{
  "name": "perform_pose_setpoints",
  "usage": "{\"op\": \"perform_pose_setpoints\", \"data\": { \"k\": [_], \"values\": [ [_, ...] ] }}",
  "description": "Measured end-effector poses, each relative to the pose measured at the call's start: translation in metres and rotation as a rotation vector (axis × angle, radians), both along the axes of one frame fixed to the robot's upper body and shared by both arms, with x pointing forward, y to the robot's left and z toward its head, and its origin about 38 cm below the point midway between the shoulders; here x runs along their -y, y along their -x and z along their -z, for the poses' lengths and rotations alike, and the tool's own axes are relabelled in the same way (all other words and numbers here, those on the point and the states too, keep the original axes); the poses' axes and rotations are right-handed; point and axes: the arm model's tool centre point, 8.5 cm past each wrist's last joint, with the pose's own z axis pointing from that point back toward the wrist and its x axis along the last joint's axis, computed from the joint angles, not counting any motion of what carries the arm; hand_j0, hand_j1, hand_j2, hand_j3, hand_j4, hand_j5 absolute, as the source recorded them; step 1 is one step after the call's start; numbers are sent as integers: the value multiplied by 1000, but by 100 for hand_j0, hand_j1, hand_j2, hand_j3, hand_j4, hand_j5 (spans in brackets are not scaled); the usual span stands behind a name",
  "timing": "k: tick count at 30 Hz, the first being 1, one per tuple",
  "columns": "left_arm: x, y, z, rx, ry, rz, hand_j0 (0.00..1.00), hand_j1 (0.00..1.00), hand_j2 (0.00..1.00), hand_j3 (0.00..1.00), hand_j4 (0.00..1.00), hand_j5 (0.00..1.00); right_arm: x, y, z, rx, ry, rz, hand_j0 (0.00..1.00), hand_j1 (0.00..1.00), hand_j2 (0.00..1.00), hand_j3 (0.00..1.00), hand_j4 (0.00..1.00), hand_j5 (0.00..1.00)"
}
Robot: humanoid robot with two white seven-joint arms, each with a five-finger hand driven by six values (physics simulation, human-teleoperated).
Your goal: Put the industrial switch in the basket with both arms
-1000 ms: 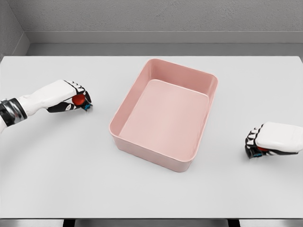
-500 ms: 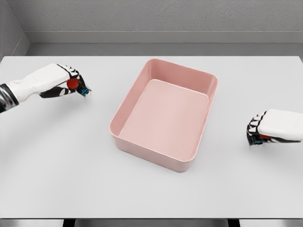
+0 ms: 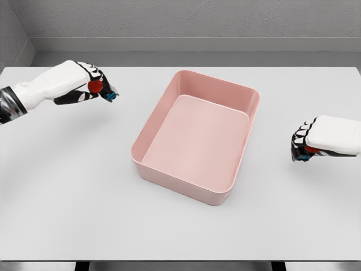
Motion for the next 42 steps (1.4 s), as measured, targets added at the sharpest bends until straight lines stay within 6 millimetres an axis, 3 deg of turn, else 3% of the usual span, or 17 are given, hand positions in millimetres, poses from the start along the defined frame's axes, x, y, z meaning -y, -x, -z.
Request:
{"op": "perform_pose_setpoints", "data": {
  "k": [26, 42],
  "values": [
    [66, 13, -19, 69, 62, 169, 49, 49, 49, 49, 49, 49, -6, -8, -13, 31, -32, -4, 42, 42, 42, 42, 42, 42],
    [124, 31, -22, 79, 55, 333, 51, 51, 51, 51, 51, 51, -12, -12, -11, 25, -45, -14, 42, 42, 42, 42, 42, 42]
  ]
}}
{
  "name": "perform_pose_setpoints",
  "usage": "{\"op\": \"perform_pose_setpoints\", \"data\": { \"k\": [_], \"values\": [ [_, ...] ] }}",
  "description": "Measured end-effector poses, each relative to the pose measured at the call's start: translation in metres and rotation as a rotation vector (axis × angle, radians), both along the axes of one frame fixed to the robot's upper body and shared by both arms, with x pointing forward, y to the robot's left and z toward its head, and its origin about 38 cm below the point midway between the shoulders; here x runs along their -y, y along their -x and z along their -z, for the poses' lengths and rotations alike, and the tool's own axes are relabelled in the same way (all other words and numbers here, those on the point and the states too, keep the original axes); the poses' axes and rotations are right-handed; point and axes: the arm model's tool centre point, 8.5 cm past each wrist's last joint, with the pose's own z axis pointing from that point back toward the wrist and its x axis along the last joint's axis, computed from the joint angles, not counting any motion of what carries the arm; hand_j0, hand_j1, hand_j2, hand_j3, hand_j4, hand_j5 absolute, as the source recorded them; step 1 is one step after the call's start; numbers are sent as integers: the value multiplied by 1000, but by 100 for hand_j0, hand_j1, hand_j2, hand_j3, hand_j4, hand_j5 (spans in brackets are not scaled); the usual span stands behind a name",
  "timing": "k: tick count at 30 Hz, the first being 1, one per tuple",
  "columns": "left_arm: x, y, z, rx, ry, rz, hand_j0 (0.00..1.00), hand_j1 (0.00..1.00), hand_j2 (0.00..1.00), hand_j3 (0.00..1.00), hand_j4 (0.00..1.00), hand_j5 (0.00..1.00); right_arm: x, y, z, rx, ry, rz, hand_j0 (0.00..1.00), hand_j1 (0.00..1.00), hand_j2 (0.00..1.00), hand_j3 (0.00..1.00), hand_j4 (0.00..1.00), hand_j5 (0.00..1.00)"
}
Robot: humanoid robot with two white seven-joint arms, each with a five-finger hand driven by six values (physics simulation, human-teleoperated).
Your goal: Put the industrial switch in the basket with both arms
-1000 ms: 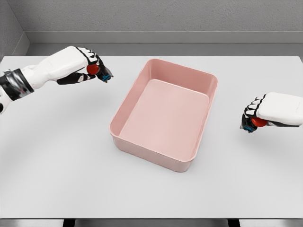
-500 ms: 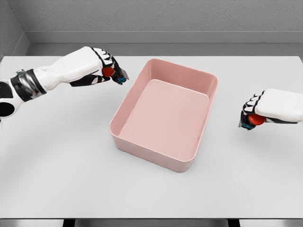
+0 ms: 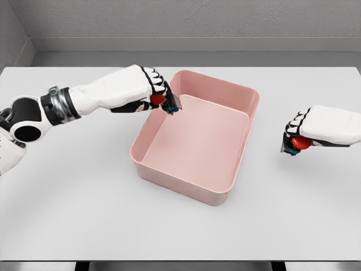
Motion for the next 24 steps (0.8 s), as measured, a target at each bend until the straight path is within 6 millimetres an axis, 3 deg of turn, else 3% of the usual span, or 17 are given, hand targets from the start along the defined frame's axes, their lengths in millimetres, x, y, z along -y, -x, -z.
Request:
{"op": "perform_pose_setpoints", "data": {
  "k": [2, 3, 5, 24],
  "values": [
    [6, 3, -2, 7, -2, 19, 53, 53, 53, 53, 53, 53, 0, 0, 0, 1, 0, 0, 42, 42, 42, 42, 42, 42],
    [9, 5, -2, 8, -4, 29, 60, 60, 60, 60, 60, 60, 0, -1, -3, 7, 0, 0, 42, 42, 42, 42, 42, 42],
    [16, 8, -4, 14, 1, 50, 100, 100, 100, 100, 100, 100, 0, -2, -4, 11, -4, 1, 42, 42, 42, 42, 42, 42],
    [48, 18, -28, 73, 48, 135, 100, 100, 100, 100, 100, 100, -12, -8, -5, 7, -60, -10, 42, 42, 42, 42, 42, 42]
  ]
}}
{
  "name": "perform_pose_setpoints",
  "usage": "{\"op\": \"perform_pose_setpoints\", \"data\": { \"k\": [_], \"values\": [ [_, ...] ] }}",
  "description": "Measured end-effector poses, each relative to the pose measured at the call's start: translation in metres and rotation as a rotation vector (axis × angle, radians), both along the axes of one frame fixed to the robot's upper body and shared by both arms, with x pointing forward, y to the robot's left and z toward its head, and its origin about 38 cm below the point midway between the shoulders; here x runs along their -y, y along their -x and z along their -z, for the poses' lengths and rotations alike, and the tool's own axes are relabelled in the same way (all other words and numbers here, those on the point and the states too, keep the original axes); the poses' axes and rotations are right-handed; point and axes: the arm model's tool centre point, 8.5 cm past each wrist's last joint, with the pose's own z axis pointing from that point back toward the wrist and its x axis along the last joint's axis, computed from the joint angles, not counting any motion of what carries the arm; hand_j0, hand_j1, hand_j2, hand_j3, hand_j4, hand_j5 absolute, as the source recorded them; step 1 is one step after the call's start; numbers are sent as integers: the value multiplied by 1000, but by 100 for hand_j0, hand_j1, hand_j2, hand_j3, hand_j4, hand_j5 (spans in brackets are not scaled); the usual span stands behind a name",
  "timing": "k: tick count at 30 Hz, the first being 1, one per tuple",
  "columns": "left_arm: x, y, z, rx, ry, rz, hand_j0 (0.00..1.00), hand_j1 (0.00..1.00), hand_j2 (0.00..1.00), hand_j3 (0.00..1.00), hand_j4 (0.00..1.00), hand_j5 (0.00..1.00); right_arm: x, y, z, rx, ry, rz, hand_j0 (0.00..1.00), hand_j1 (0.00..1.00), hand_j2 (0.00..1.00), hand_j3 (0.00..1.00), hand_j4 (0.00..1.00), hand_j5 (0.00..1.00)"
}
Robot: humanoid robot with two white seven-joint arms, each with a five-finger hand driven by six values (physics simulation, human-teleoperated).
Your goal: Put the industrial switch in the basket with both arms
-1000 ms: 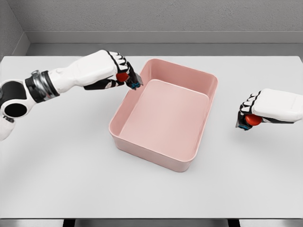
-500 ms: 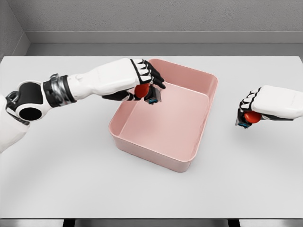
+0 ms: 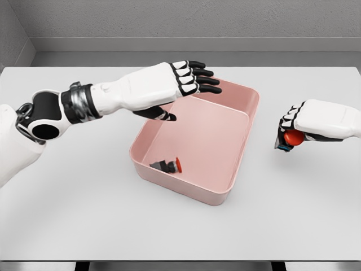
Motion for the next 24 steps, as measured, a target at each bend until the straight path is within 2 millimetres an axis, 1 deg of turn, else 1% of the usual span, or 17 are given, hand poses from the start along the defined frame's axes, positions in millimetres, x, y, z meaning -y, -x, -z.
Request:
{"op": "perform_pose_setpoints", "data": {
  "k": [1, 3, 7, 10, 13, 15, 17, 19, 24],
  "values": [
    [-2, 0, -1, 0, 1, -3, 100, 100, 100, 100, 100, 100, -1, -3, -2, 7, -5, -1, 42, 42, 42, 42, 42, 42],
    [-10, -2, -2, 2, -4, -22, 100, 100, 100, 100, 100, 100, -3, -6, 0, 4, -14, 1, 42, 42, 42, 42, 42, 42],
    [-42, -8, -7, -8, -11, -84, 100, 100, 100, 100, 100, 100, -3, -10, 2, 4, -21, 9, 42, 42, 42, 42, 42, 42],
    [-60, -10, -10, -14, -21, -119, 100, 100, 100, 100, 100, 100, -2, -11, 2, 3, -23, 14, 42, 42, 42, 42, 42, 42],
    [-79, -11, -8, -28, -37, -156, 100, 100, 100, 100, 100, 100, -2, -12, 2, 3, -26, 16, 42, 42, 42, 42, 42, 42],
    [-87, -12, -10, -28, -45, -174, 100, 100, 100, 100, 100, 100, -2, -12, 2, 1, -31, 17, 42, 42, 42, 42, 42, 42],
    [-93, -12, -11, -29, -51, -187, 100, 100, 100, 100, 100, 100, -7, -14, 0, 8, -43, 8, 42, 42, 42, 42, 42, 42],
    [-99, -11, -4, -46, -59, -199, 100, 100, 100, 100, 100, 100, -12, -16, 1, 8, -53, -1, 42, 42, 42, 42, 42, 42],
    [-119, -16, 0, -64, -85, -250, 100, 100, 100, 100, 100, 100, -18, -18, -3, 15, -69, -12, 42, 42, 42, 42, 42, 42]
  ]
}}
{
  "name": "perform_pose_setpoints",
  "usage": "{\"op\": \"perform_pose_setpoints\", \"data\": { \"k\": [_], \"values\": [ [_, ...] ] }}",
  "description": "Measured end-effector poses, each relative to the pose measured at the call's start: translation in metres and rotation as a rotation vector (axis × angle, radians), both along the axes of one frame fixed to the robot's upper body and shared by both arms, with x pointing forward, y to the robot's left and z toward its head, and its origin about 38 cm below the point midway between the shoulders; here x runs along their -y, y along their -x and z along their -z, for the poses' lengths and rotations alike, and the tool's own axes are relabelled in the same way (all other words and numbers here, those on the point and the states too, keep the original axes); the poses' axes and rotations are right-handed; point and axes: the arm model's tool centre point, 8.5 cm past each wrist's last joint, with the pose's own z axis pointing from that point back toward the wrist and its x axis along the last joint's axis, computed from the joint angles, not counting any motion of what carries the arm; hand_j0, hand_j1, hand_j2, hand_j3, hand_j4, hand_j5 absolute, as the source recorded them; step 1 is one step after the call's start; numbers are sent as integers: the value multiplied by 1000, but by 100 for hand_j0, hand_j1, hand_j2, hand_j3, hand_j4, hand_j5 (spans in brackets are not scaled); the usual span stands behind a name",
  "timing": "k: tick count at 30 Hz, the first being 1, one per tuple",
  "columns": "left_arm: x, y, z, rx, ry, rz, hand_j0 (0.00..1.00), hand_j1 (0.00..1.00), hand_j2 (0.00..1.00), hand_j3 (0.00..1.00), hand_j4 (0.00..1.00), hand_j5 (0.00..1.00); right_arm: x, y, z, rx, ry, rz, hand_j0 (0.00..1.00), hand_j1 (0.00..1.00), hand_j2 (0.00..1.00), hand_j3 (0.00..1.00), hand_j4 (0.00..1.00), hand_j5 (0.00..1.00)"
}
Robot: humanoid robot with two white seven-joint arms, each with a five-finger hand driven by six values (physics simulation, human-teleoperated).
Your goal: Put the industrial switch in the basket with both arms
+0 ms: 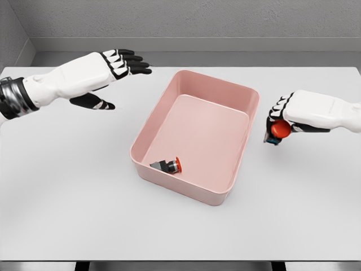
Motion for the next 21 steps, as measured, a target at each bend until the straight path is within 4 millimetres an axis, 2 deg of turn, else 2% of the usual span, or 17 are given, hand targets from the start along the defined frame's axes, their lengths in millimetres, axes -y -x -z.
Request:
{"op": "perform_pose_setpoints", "data": {
  "k": [8, 21],
  "values": [
    [-36, -9, 9, -51, -1, -95, 100, 100, 100, 100, 100, 100, -3, -3, -7, 12, -16, -3, 42, 42, 42, 42, 42, 42],
    [-47, -9, 8, -56, -12, -122, 100, 100, 100, 100, 100, 100, -18, -8, -15, 36, -42, -36, 42, 42, 42, 42, 42, 42]
  ]
}}
